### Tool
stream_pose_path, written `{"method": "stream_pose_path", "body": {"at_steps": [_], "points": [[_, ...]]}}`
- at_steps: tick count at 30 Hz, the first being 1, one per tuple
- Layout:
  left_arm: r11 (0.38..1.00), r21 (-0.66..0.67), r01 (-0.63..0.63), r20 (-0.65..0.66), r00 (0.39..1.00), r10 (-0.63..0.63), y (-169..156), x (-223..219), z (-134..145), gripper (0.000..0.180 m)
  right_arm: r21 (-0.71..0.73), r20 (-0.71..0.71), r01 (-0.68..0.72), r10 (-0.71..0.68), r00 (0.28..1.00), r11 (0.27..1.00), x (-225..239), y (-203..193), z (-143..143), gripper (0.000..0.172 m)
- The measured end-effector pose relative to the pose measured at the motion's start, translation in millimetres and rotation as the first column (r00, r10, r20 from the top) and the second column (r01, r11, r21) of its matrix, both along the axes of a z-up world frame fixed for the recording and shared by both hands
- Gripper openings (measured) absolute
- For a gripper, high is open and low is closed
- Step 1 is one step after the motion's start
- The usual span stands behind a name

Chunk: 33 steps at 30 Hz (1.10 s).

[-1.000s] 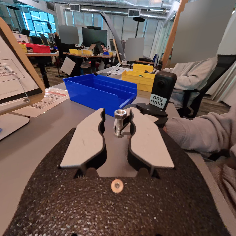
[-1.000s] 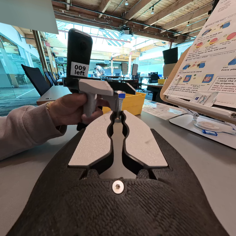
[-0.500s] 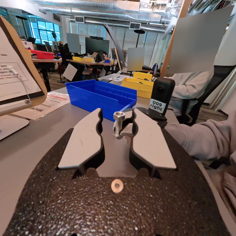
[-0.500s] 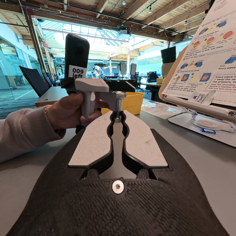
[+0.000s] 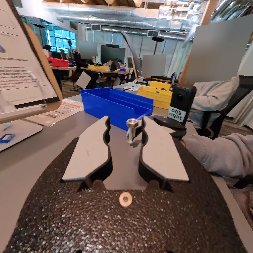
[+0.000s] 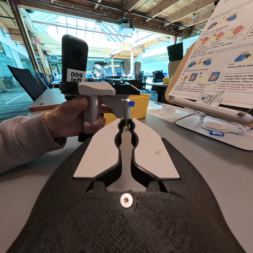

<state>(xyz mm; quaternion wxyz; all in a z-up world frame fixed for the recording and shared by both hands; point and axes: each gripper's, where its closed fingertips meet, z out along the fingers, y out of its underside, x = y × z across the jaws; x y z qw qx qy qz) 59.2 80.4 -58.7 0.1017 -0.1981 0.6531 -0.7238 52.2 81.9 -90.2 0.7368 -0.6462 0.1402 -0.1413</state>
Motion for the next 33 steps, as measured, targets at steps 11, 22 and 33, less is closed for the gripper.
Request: {"method": "stream_pose_path", "body": {"at_steps": [11,22,33], "points": [[0.988,0.087,-0.131,-0.044,0.990,0.135,22,22,-20,0.038,0.022,-0.009,0.024,-0.024,1.000,0.999,5,-6,2,0.009],[0.997,0.041,-0.071,-0.066,0.995,0.074,1,14,-17,0.052,-0.026,0.006,0.029,-0.029,1.000,0.999,2,2,-4,0.009],[0.998,-0.019,-0.061,-0.091,0.994,0.058,5,14,-13,0.050,-0.012,-0.005,0.042,-0.042,0.999,0.999,6,-2,-3,0.009]]}}
